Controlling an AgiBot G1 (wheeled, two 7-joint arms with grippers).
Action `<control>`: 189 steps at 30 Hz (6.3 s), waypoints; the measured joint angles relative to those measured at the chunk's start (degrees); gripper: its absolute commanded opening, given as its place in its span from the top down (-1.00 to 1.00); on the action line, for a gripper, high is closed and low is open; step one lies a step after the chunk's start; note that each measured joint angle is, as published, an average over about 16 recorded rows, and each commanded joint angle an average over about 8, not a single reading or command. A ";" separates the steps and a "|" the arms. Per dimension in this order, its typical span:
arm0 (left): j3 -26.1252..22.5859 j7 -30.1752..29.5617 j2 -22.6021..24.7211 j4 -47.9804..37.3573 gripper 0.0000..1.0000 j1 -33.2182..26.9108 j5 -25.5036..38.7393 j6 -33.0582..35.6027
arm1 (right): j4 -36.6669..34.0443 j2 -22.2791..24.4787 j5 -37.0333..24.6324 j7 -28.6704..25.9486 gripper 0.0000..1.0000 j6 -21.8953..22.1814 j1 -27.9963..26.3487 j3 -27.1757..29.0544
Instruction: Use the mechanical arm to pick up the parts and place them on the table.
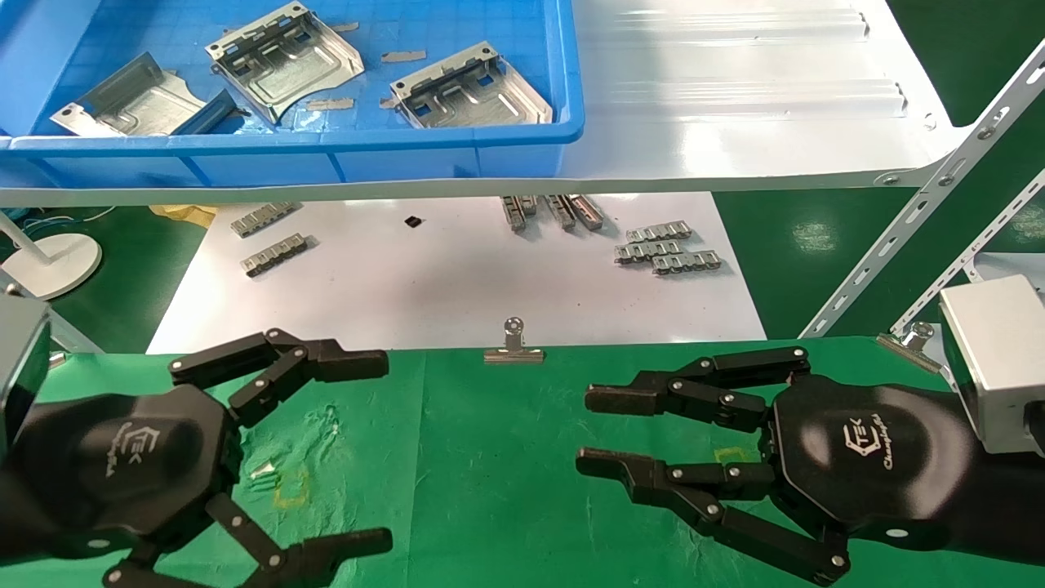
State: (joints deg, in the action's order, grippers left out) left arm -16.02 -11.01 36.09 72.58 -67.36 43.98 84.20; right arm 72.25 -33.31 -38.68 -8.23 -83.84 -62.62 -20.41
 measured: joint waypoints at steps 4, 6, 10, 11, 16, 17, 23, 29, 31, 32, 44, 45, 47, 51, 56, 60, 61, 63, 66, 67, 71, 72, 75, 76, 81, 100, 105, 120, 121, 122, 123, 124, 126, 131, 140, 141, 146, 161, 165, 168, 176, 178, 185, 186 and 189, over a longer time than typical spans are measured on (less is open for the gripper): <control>-1.22 -0.44 2.53 -4.05 -1.00 -7.87 4.32 -2.04 | 0.00 0.00 0.00 0.00 1.00 0.00 0.00 0.00; -2.32 -0.58 4.55 -7.70 -1.00 -13.05 7.59 -3.63 | 0.00 0.00 0.00 0.00 1.00 0.00 0.00 0.00; -5.27 -0.71 9.87 -18.05 -1.00 -24.56 15.66 -8.47 | -0.01 0.00 0.00 0.00 1.00 0.00 0.00 -0.01; -6.14 -0.68 11.41 -21.19 -1.00 -27.42 17.88 -10.06 | -0.01 0.00 0.00 0.00 1.00 0.00 0.00 -0.01; -10.51 -0.28 19.42 -38.22 -1.00 -39.83 28.55 -19.62 | -0.01 0.00 0.00 0.01 1.00 0.00 -0.01 -0.01; -11.34 -0.17 20.95 -41.56 -0.97 -41.82 30.45 -21.63 | -0.01 0.00 0.00 0.01 1.00 0.00 -0.01 -0.01; -15.11 0.23 28.02 -57.48 0.53 -49.75 38.77 -32.14 | -0.01 0.00 0.01 0.01 0.96 0.00 -0.01 -0.01; -17.28 -0.40 31.60 -66.25 1.00 -53.33 42.77 -36.98 | -0.01 0.00 0.01 0.01 -0.38 0.00 -0.01 -0.02; -17.80 -0.67 32.16 -67.93 1.00 -54.01 43.55 -37.27 | -0.01 0.00 0.01 0.01 -0.84 0.00 -0.01 -0.02; -18.02 -0.80 32.36 -68.62 1.00 -54.28 43.88 -37.28 | -0.01 0.00 0.01 0.01 -0.99 0.00 -0.01 -0.02; -19.42 -1.07 32.65 -71.85 1.00 -55.77 45.88 -35.83 | -0.01 0.01 0.01 0.01 -1.00 0.00 -0.01 -0.02; -19.51 -0.99 32.59 -71.91 1.00 -55.84 46.00 -35.72 | -0.01 0.01 0.01 0.01 -1.00 0.00 -0.01 -0.02; -19.68 -0.82 32.47 -72.01 1.00 -55.97 46.25 -35.51 | -0.01 0.01 0.02 0.01 -1.00 0.00 -0.01 -0.03; -19.95 -0.52 32.19 -72.14 1.00 -56.19 46.62 -35.16 | -0.01 0.01 0.02 0.01 -1.00 0.00 -0.01 -0.03; -20.13 -0.18 31.79 -72.25 1.00 -56.40 46.88 -34.72 | -0.01 0.01 0.02 0.02 -1.00 0.01 -0.01 -0.03; -19.95 0.12 31.35 -72.16 1.00 -56.55 46.62 -34.00 | -0.01 0.01 0.02 0.02 -1.00 0.01 -0.01 -0.03; -19.83 0.26 31.20 -72.05 1.00 -56.62 46.45 -33.68 | -0.01 0.01 0.02 0.02 -1.00 0.01 -0.01 -0.03; -19.54 0.72 30.83 -71.72 1.00 -56.79 46.03 -32.89 | -0.01 0.01 0.02 0.02 -1.00 0.01 -0.01 -0.03; -18.92 1.80 30.10 -70.99 1.00 -57.11 45.10 -31.06 | -0.01 0.01 0.02 0.02 -1.00 0.01 -0.01 -0.04; -18.65 2.26 29.80 -70.70 1.00 -57.22 44.71 -30.27 | -0.01 0.01 0.02 0.02 -1.00 0.01 -0.01 -0.04; -17.35 4.73 28.25 -69.22 1.00 -57.69 42.69 -25.57 | -0.01 0.01 0.02 0.02 -1.00 0.01 -0.01 -0.04; -16.98 5.53 27.78 -68.77 1.00 -57.79 42.11 -23.97 | -0.01 0.01 0.02 0.02 -1.00 0.01 -0.01 -0.04; -15.95 8.47 26.17 -67.21 1.00 -57.99 40.33 -17.91 | -0.01 0.01 0.03 0.02 -1.00 0.01 -0.01 -0.04; -15.63 9.66 25.58 -66.63 1.00 -57.98 39.74 -15.54 | -0.01 0.01 0.03 0.02 -1.00 0.01 -0.01 -0.04; -14.53 15.77 22.45 -63.00 1.00 -57.06 36.42 -4.36 | -0.01 0.01 0.03 0.02 -1.00 0.01 -0.02 -0.04; -27.96 33.41 2.56 -24.02 1.00 -29.78 20.29 0.38 | -0.01 0.02 0.03 0.03 -1.00 0.01 -0.02 -0.05; -29.67 36.59 1.87 -25.85 1.00 -23.58 21.38 -4.92 | -0.01 0.02 0.04 0.03 -1.00 0.02 -0.02 -0.06; -27.98 48.05 4.75 -36.96 -0.81 -12.72 18.39 -13.59 | -0.01 0.02 0.04 0.03 -1.00 0.02 -0.02 -0.06; -27.77 48.85 4.87 -37.45 -0.97 -12.34 18.00 -13.56 | -0.01 0.02 0.04 0.03 -1.00 0.02 -0.02 -0.06; -27.58 49.51 4.95 -37.95 -1.00 -12.02 17.62 -13.42 | -0.01 0.02 0.04 0.03 -1.00 0.02 -0.02 -0.07; -27.40 50.11 5.01 -38.42 -1.00 -11.77 17.25 -13.16 | -0.01 0.02 0.04 0.03 -1.00 0.02 -0.02 -0.07; -27.24 50.69 5.05 -38.89 -1.00 -11.56 16.89 -12.82 | -0.01 0.02 0.04 0.03 -1.00 0.02 -0.02 -0.07; -26.94 51.78 5.05 -39.79 -1.00 -11.23 16.23 -12.03 | -0.01 0.02 0.04 0.03 -1.00 0.02 -0.02 -0.07; -26.27 53.24 4.89 -42.10 -1.00 -10.83 14.39 -8.80 | -0.01 0.02 0.05 0.04 -1.00 0.02 -0.02 -0.07; -25.07 47.21 5.18 -48.12 -1.00 -11.36 8.85 0.98 | -0.01 0.03 0.05 0.04 -1.00 0.02 -0.02 -0.07; -24.93 46.27 5.29 -48.77 -1.00 -11.40 8.10 2.09 | -0.01 0.03 0.05 0.04 -1.00 0.03 -0.02 -0.07; -24.31 41.87 5.79 -51.50 -1.00 -11.54 4.82 6.74 | -0.02 0.03 0.06 0.04 -1.00 0.03 -0.01 -0.07; -22.98 38.41 5.74 -49.83 -1.00 -10.61 3.58 7.38 | -0.03 0.03 0.06 0.04 -1.00 0.03 -0.01 -0.07; -21.81 36.53 5.38 -47.22 -1.00 -9.79 3.34 7.06 | -0.03 0.03 0.07 0.05 -1.00 0.03 -0.01 -0.07; -20.70 34.67 5.05 -44.75 -1.00 -8.99 3.06 6.77 | -0.03 0.03 0.07 0.05 -1.00 0.03 -0.01 -0.07; -17.48 29.33 4.10 -37.64 -1.00 -6.69 2.25 5.95 | -0.04 0.03 0.07 0.05 -1.00 0.03 -0.01 -0.08; -16.67 27.98 3.86 -35.86 -1.00 -6.11 2.05 5.75 | -0.04 0.03 0.07 0.05 -1.00 0.03 -0.01 -0.08; -13.86 23.30 3.03 -29.63 -1.00 -4.10 1.35 5.03 | -0.04 0.03 0.07 0.05 -1.00 0.03 -0.02 -0.08; -13.45 22.62 2.91 -28.73 -1.00 -3.81 1.25 4.92 | -0.04 0.03 0.07 0.05 -1.00 0.03 -0.02 -0.08; -12.24 20.61 2.55 -26.06 -1.00 -2.95 0.94 4.62 | -0.04 0.03 0.07 0.05 -1.00 0.03 -0.02 -0.09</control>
State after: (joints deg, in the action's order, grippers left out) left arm -28.26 9.60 38.64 46.52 -70.31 44.92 88.82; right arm 72.21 -33.27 -38.61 -8.18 -83.81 -62.63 -20.50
